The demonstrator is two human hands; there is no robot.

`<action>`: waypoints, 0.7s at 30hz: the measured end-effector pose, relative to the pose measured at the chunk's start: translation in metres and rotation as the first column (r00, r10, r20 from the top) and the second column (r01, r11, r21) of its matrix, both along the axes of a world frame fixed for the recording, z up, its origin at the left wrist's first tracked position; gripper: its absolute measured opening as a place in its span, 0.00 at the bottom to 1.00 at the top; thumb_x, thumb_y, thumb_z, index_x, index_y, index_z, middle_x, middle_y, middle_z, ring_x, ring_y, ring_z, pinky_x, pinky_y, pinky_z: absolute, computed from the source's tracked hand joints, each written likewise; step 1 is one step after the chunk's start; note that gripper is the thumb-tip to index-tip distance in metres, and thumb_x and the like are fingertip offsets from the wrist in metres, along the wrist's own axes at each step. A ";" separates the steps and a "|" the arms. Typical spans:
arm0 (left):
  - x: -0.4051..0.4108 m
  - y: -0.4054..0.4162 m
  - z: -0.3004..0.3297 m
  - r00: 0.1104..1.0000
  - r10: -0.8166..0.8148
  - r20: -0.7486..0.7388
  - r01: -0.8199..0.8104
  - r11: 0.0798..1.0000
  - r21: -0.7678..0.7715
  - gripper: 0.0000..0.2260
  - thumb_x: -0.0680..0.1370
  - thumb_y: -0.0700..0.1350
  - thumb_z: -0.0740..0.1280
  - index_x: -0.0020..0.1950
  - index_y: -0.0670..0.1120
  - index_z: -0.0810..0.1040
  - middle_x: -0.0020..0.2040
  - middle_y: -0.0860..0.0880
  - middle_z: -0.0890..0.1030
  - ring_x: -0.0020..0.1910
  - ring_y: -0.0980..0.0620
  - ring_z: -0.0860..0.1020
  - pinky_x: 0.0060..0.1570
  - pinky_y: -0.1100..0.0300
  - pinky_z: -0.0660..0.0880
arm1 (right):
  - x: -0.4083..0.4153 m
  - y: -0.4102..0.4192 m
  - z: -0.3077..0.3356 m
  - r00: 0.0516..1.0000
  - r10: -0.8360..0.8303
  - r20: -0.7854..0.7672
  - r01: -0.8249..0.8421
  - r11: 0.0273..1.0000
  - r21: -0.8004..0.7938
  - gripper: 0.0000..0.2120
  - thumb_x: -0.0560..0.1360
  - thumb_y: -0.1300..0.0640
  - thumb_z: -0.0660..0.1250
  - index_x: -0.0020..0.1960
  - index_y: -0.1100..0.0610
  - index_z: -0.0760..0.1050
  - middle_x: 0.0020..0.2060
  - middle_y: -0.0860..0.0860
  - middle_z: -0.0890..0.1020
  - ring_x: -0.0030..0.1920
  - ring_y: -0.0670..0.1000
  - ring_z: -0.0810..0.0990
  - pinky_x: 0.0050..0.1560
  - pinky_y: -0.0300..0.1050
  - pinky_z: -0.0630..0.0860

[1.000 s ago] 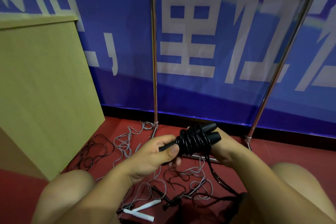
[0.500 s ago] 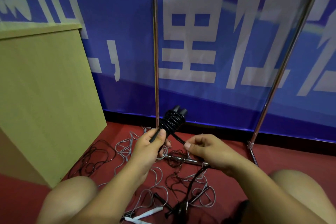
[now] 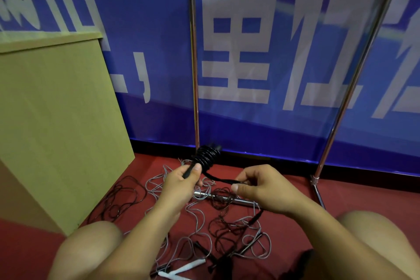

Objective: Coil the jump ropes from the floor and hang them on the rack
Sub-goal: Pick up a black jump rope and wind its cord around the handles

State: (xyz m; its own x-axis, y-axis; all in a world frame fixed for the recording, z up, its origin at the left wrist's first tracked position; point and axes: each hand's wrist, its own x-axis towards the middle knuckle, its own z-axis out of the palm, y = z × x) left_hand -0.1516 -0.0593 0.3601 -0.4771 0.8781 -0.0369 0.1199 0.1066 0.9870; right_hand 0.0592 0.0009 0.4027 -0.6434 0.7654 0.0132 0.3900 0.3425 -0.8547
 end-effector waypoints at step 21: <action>0.028 -0.012 -0.013 0.609 -0.500 -0.616 0.421 0.862 -0.283 0.08 0.79 0.56 0.67 0.44 0.54 0.73 0.33 0.54 0.73 0.30 0.57 0.70 0.33 0.58 0.64 | -0.001 0.008 -0.012 0.964 -0.189 0.187 0.075 0.868 0.491 0.09 0.77 0.44 0.65 0.48 0.48 0.80 0.42 0.45 0.83 0.43 0.45 0.80 0.45 0.49 0.78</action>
State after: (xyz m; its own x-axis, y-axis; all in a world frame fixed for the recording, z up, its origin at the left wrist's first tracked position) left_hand -0.1232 -0.0710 0.3469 0.0541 0.9984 0.0178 0.7815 -0.0534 0.6217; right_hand 0.0584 0.0084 0.3911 -0.5661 0.7801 0.2665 0.6197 0.6159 -0.4864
